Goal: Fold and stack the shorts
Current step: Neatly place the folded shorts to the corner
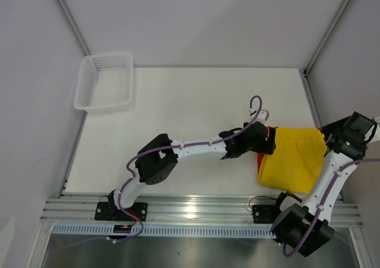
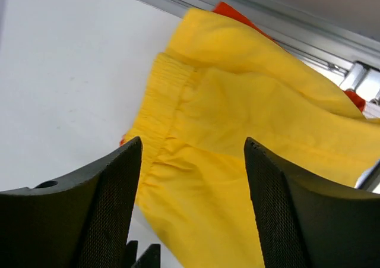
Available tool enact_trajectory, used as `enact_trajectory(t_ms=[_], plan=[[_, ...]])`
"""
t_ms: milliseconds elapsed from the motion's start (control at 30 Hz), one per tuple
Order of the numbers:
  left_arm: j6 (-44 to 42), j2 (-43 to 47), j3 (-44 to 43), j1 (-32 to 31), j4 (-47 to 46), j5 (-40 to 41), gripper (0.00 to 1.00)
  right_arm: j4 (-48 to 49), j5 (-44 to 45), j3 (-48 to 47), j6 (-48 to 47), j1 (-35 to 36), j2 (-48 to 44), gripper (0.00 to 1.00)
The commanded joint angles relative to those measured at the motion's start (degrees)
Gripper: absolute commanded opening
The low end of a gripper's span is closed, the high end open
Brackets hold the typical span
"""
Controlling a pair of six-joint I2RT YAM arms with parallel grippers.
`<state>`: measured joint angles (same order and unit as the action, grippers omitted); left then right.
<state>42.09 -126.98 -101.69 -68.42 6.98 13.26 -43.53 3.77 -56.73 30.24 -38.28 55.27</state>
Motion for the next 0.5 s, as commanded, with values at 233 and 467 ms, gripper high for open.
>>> enact_trajectory(t_ms=[233,467], plan=[[1.6,6.1,2.0,2.9,-6.5,-5.9,0.80,8.8,-25.1,4.0,-0.1,1.0,-2.1,0.37],[4.0,0.5,-2.4,3.1,-6.6,-10.4,0.77,27.6,-47.1,18.5,6.8,-1.1,-2.1,0.02]])
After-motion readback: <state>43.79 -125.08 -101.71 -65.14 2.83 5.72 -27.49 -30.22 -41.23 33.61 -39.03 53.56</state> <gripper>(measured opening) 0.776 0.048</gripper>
